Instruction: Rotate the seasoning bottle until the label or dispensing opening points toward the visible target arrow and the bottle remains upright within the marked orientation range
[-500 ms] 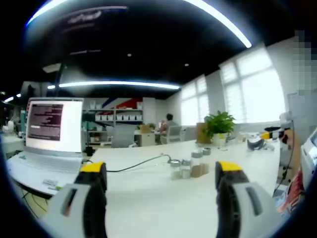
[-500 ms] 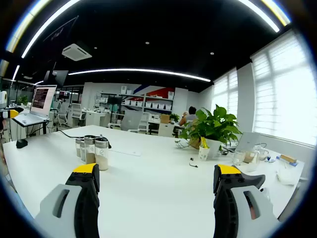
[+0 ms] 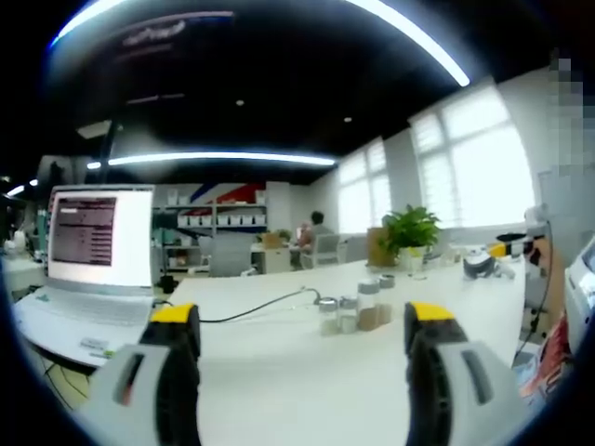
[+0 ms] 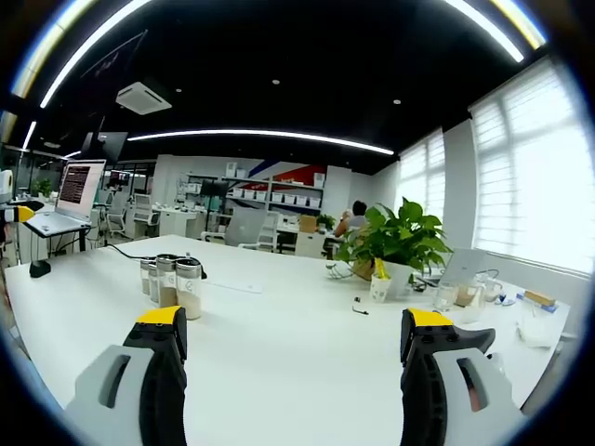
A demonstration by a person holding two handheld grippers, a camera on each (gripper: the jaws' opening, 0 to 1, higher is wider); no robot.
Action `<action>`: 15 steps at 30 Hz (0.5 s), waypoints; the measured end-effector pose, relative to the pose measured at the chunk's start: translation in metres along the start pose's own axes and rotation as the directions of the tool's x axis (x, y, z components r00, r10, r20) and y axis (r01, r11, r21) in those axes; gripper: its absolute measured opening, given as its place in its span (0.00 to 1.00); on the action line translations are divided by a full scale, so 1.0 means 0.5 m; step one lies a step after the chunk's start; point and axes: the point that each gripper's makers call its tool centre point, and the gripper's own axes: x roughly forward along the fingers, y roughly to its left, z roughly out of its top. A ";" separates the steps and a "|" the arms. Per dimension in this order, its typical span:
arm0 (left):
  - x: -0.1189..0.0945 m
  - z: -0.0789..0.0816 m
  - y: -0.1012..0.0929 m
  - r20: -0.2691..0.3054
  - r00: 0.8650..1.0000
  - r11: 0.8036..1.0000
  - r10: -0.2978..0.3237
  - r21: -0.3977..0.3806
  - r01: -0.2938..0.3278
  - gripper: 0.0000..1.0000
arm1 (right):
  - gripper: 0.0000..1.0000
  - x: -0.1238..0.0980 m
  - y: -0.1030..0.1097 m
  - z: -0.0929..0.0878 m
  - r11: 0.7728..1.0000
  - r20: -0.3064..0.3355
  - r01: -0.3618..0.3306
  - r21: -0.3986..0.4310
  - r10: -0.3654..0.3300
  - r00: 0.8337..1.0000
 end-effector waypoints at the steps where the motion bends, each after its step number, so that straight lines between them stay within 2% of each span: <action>1: 0.000 0.000 0.000 0.000 1.000 1.000 -0.001 -0.001 0.001 0.96 | 0.99 0.000 0.000 0.000 1.000 0.000 0.000 0.001 0.000 1.000; 15: 0.009 -0.011 -0.007 -0.017 1.000 1.000 -0.021 -0.005 0.021 0.96 | 0.99 0.010 0.019 -0.002 0.999 -0.002 -0.037 0.031 0.037 0.999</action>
